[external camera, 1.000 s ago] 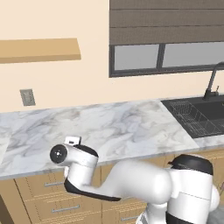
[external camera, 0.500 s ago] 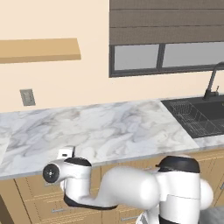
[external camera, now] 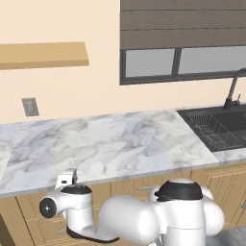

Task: Take the tongs from the drawer on the left and place them on the dining counter next to the tray containing the kebab skewer.

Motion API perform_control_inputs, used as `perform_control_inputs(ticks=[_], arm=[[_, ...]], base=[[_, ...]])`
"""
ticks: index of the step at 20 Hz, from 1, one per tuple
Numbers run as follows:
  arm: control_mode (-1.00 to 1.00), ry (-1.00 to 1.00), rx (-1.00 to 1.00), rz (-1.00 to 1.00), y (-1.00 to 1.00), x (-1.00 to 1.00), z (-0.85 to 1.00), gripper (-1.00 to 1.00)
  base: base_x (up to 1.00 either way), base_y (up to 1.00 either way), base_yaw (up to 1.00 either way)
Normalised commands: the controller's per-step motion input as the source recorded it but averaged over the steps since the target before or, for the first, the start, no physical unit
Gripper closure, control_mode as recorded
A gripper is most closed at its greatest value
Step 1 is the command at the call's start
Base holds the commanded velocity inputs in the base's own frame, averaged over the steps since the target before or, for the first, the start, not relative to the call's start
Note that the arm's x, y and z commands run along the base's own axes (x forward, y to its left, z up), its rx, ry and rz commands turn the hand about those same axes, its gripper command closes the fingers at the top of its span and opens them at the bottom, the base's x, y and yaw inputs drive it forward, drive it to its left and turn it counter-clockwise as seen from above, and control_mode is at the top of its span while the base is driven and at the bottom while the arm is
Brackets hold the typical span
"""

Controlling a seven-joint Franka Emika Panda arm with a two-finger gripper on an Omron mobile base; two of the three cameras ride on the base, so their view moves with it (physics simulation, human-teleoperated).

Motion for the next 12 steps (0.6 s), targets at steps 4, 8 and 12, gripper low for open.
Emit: perform_control_inputs(ticks=[4, 8, 12], arm=[[-1.0, -0.09, -0.07, 0.0, 0.14, -0.06, -0.25, -1.0], [-1.0, -0.09, -0.05, 0.0, 0.14, -0.06, -0.22, -1.0], [-1.0, -0.07, -0.02, 0.0, 0.06, -0.05, -0.19, -1.0]], base=[[0.0, 0.0, 0.0], [0.0, 0.0, 0.0], [0.0, 0.0, 0.0]])
